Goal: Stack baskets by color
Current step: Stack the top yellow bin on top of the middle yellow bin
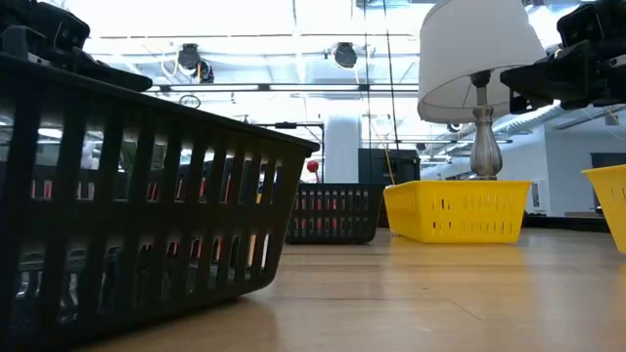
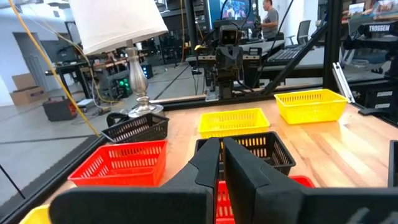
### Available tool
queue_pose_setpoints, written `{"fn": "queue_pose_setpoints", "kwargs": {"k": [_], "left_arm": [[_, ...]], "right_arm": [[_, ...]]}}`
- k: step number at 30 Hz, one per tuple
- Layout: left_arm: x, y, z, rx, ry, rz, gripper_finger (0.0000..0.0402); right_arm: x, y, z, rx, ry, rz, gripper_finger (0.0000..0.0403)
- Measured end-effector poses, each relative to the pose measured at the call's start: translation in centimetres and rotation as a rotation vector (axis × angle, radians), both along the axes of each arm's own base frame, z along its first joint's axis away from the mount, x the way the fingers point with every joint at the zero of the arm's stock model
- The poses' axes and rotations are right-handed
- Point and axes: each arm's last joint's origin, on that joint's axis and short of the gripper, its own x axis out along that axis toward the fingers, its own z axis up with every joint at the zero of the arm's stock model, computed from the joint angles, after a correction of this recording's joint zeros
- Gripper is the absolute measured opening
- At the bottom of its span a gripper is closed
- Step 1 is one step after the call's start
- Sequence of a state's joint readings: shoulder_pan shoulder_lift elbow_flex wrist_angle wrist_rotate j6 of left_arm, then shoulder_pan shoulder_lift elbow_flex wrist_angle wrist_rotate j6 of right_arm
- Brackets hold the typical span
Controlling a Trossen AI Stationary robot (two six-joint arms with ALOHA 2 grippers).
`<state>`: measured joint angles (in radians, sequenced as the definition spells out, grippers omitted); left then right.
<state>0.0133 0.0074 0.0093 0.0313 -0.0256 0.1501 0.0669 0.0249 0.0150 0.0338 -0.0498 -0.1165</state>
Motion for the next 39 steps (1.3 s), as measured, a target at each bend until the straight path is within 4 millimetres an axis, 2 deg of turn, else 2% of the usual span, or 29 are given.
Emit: {"fn": "queue_pose_setpoints", "kwargs": {"k": [11,16,20,24,32,39], "left_arm": [[0.0,-0.1,0.3,-0.054,-0.029,-0.025,0.0003],[-0.5,-0.1,2.4,-0.055,-0.082,-0.033,0.0002],[-1.0,-0.1,5.1,-0.073,-0.112,-0.036,0.0002],[-1.4,-0.1,8.3,-0.102,-0.090,-0.038,0.0001],[-1.8,-0.1,16.1,-0.151,-0.040,-0.039,0.0001],[-1.8,-0.1,22.9,-0.148,0.094,-0.029,0.0002]], "right_arm": [[0.0,0.0,0.6,0.004,-0.060,0.000,0.0000],[0.0,0.0,0.6,0.042,-0.055,0.001,0.0000],[0.0,0.0,0.6,0.151,-0.042,0.005,0.0000],[0.0,0.0,0.6,0.149,-0.048,0.006,0.0000],[0.0,-0.1,0.6,0.150,-0.051,-0.022,0.0000],[0.0,-0.1,0.6,0.232,-0.036,-0.019,0.0000]]}}
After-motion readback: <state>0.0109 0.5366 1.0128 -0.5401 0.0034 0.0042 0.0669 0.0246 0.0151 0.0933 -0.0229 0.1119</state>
